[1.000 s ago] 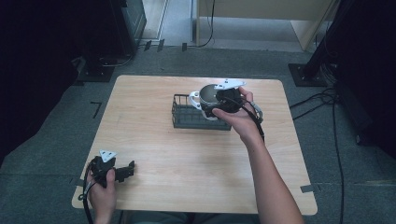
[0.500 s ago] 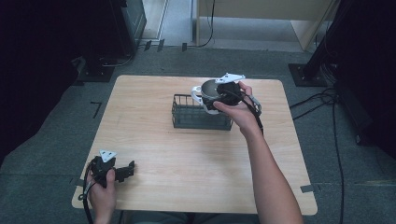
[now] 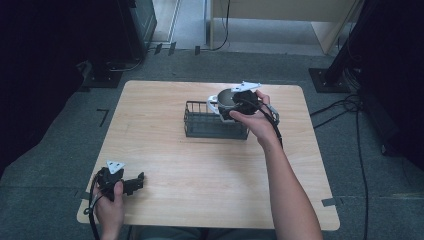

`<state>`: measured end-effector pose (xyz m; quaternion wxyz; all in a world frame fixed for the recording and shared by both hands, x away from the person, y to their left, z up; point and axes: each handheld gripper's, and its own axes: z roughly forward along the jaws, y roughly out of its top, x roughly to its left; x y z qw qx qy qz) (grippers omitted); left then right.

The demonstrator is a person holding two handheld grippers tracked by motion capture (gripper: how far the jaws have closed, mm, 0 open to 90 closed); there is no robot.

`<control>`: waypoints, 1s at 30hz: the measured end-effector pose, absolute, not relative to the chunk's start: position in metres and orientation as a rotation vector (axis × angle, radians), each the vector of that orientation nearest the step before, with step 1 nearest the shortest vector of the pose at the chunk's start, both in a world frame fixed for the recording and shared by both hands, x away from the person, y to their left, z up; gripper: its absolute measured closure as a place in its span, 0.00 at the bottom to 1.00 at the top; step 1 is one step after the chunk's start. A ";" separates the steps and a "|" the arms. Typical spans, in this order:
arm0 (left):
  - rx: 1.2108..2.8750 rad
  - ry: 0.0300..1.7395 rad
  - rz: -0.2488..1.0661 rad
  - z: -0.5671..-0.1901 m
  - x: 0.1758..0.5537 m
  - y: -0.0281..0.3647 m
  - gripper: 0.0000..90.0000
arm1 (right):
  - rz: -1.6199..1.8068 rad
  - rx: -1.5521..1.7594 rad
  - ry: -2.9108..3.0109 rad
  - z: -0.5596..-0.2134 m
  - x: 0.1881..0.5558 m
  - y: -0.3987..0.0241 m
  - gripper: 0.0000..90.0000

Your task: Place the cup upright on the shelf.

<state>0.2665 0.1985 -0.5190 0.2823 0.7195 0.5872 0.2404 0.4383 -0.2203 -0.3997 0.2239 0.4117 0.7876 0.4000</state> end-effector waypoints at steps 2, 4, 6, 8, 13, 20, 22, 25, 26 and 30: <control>1.927 1.573 0.644 -0.519 0.266 0.198 0.00 | 1.113 1.156 2.172 -0.405 0.439 -0.223 0.08; 1.927 1.573 0.644 -0.519 0.266 0.198 0.00 | 1.114 1.177 2.174 -0.410 0.439 -0.226 0.08; 1.927 1.573 0.644 -0.519 0.266 0.198 0.00 | 1.109 1.185 2.180 -0.415 0.439 -0.228 0.08; 1.927 1.573 0.644 -0.519 0.266 0.198 0.00 | 1.113 1.197 2.186 -0.420 0.439 -0.230 0.08; 1.927 1.573 0.644 -0.519 0.266 0.198 0.00 | 1.117 1.211 2.185 -0.425 0.437 -0.233 0.07; 1.927 1.573 0.644 -0.519 0.266 0.198 0.00 | 1.097 1.240 2.171 -0.421 0.433 -0.231 0.02; 1.927 1.573 0.644 -0.519 0.266 0.198 0.00 | 1.112 1.247 2.165 -0.416 0.431 -0.232 0.02; 1.927 1.573 0.644 -0.519 0.266 0.198 0.00 | 1.095 1.260 2.146 -0.411 0.427 -0.234 0.01; 1.927 1.573 0.644 -0.519 0.266 0.198 0.00 | 1.091 1.261 2.144 -0.409 0.426 -0.235 0.00; 1.927 1.573 0.644 -0.519 0.266 0.198 0.00 | 1.088 1.260 2.130 -0.404 0.421 -0.239 0.00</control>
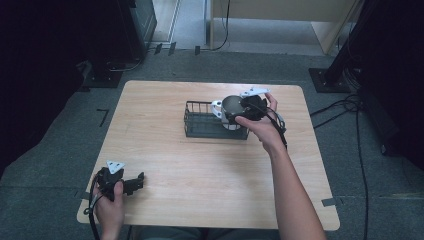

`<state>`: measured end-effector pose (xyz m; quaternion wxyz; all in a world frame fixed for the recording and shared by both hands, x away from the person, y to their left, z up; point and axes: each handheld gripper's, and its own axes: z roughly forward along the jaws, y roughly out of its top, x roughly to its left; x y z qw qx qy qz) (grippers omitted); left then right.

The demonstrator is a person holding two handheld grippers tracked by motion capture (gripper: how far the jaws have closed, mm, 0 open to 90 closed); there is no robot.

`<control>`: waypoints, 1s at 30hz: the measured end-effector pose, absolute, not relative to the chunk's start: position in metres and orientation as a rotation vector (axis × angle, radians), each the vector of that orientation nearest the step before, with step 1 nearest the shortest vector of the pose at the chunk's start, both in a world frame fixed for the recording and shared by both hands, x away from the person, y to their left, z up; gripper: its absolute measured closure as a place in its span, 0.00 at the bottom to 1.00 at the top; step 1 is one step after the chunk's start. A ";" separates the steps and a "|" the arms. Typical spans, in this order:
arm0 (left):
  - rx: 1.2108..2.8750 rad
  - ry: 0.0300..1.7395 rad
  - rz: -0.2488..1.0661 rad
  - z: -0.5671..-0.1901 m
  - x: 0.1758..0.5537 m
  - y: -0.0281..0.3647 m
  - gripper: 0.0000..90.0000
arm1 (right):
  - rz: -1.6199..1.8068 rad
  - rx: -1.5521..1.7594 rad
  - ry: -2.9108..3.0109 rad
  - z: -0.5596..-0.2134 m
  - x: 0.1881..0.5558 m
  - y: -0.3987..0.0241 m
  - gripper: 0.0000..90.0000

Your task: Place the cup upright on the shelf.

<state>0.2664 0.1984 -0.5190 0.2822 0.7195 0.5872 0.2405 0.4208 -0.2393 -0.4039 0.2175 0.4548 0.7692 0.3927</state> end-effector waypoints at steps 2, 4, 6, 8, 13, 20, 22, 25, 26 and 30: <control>1.928 1.572 0.644 -0.519 0.266 0.198 0.00 | 1.096 1.270 2.115 -0.402 0.417 -0.242 0.00; 1.927 1.573 0.644 -0.519 0.266 0.198 0.00 | 1.102 1.284 2.100 -0.401 0.415 -0.245 0.00; 1.927 1.573 0.644 -0.519 0.266 0.198 0.00 | 1.105 1.291 2.087 -0.401 0.411 -0.248 0.00; 1.927 1.573 0.644 -0.519 0.266 0.198 0.00 | 1.105 1.294 2.070 -0.401 0.408 -0.252 0.00; 1.927 1.573 0.644 -0.519 0.266 0.198 0.00 | 1.128 1.307 2.038 -0.400 0.399 -0.263 0.00; 1.927 1.573 0.644 -0.519 0.266 0.198 0.00 | 1.126 1.326 2.025 -0.404 0.386 -0.276 0.00; 1.927 1.573 0.644 -0.519 0.266 0.198 0.00 | 1.131 1.328 2.023 -0.406 0.383 -0.280 0.00; 1.927 1.573 0.644 -0.519 0.266 0.198 0.00 | 1.128 1.335 2.013 -0.410 0.378 -0.285 0.00; 1.927 1.572 0.644 -0.519 0.266 0.198 0.00 | 1.134 1.338 2.011 -0.412 0.376 -0.287 0.00; 1.927 1.573 0.644 -0.519 0.266 0.198 0.00 | 1.130 1.352 2.006 -0.418 0.370 -0.293 0.00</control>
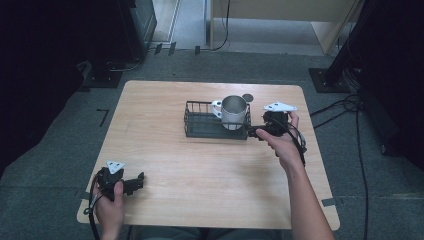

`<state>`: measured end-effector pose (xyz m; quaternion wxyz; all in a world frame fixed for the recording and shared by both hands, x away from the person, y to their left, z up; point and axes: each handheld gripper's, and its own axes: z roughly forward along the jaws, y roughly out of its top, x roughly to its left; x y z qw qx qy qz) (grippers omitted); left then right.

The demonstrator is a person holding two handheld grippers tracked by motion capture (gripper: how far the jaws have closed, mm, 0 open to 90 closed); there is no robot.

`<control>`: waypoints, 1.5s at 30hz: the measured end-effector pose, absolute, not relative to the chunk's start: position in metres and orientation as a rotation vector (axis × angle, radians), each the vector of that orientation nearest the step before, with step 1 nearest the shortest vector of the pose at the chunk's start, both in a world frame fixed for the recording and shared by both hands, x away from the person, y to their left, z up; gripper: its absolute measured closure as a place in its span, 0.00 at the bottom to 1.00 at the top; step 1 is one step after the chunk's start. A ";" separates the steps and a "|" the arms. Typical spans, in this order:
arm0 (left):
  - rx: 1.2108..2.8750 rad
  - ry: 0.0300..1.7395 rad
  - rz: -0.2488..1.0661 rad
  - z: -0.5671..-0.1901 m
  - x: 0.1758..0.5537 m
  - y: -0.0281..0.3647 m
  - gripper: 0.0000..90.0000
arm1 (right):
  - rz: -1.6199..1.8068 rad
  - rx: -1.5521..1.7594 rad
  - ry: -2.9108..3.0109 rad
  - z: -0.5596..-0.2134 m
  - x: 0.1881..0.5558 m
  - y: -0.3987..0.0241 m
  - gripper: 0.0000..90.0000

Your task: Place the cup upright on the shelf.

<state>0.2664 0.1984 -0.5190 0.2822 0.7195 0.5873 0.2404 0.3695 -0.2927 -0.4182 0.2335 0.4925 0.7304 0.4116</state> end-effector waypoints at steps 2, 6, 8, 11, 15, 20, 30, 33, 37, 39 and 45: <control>1.927 1.573 0.644 -0.519 0.266 0.198 0.00 | 1.130 1.364 2.006 -0.422 0.366 -0.295 0.00; 1.927 1.573 0.644 -0.519 0.266 0.198 0.00 | 1.119 1.386 2.009 -0.430 0.359 -0.300 0.00; 1.927 1.573 0.644 -0.519 0.266 0.198 0.00 | 1.109 1.396 2.007 -0.434 0.357 -0.303 0.00; 1.927 1.573 0.644 -0.519 0.266 0.198 0.00 | 1.104 1.413 1.999 -0.440 0.352 -0.307 0.00; 1.926 1.573 0.645 -0.519 0.266 0.198 0.00 | 1.093 1.433 1.988 -0.447 0.345 -0.312 0.00; 1.926 1.573 0.645 -0.519 0.266 0.198 0.00 | 1.043 1.456 1.970 -0.457 0.335 -0.317 0.00; 1.926 1.573 0.645 -0.519 0.266 0.198 0.00 | 0.985 1.536 1.933 -0.474 0.316 -0.329 0.00; 1.926 1.573 0.645 -0.519 0.266 0.198 0.00 | 0.981 1.553 1.924 -0.477 0.310 -0.333 0.00; 1.928 1.572 0.645 -0.519 0.266 0.198 0.00 | 0.973 1.566 1.919 -0.482 0.301 -0.337 0.00; 1.928 1.572 0.645 -0.519 0.266 0.198 0.00 | 0.969 1.571 1.916 -0.484 0.297 -0.340 0.00; 1.928 1.572 0.645 -0.519 0.266 0.198 0.00 | 0.965 1.599 1.895 -0.490 0.286 -0.349 0.00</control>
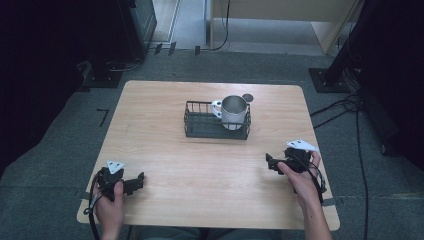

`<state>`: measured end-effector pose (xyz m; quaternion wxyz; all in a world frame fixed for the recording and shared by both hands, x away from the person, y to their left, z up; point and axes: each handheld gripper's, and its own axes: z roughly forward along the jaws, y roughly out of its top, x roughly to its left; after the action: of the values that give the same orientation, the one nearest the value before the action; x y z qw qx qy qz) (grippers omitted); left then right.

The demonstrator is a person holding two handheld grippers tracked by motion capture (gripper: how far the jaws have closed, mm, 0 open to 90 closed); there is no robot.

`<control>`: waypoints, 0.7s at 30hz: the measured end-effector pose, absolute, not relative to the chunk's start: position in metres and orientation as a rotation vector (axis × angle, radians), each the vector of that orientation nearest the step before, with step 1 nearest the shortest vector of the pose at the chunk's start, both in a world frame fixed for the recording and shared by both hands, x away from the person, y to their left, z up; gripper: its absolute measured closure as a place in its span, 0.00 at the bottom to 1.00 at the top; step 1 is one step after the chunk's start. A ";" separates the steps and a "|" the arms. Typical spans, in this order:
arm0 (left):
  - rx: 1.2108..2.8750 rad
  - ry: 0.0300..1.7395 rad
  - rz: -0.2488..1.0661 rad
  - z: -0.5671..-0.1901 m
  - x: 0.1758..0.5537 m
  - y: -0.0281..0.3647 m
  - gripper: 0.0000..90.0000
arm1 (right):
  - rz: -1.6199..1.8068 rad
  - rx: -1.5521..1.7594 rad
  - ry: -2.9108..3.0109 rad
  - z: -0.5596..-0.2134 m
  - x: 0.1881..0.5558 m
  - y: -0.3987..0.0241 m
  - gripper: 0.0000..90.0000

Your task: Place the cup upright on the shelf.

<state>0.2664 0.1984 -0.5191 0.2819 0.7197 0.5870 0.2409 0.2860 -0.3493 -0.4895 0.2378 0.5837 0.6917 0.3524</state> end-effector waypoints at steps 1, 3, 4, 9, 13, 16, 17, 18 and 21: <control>1.928 1.572 0.645 -0.519 0.266 0.198 0.00 | 0.963 1.605 1.891 -0.490 0.284 -0.351 0.00; 1.928 1.572 0.645 -0.519 0.266 0.198 0.00 | 0.962 1.614 1.882 -0.491 0.280 -0.354 0.00; 1.928 1.572 0.645 -0.519 0.266 0.198 0.00 | 0.961 1.616 1.878 -0.492 0.279 -0.356 0.00; 1.928 1.572 0.645 -0.519 0.266 0.198 0.00 | 0.949 1.642 1.860 -0.497 0.270 -0.364 0.00; 1.928 1.572 0.645 -0.519 0.266 0.198 0.00 | 0.935 1.656 1.852 -0.501 0.263 -0.370 0.00; 1.928 1.572 0.645 -0.519 0.266 0.198 0.00 | 0.924 1.667 1.842 -0.502 0.257 -0.374 0.00; 1.928 1.572 0.645 -0.519 0.266 0.198 0.00 | 0.919 1.669 1.838 -0.503 0.255 -0.376 0.00; 1.928 1.572 0.645 -0.519 0.266 0.198 0.00 | 0.912 1.671 1.834 -0.504 0.253 -0.377 0.00; 1.928 1.572 0.645 -0.519 0.266 0.198 0.00 | 0.903 1.682 1.825 -0.506 0.247 -0.382 0.00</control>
<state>0.2664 0.1985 -0.5191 0.2818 0.7198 0.5868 0.2409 0.2472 -0.3816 -0.5058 0.2477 0.6172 0.6694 0.3311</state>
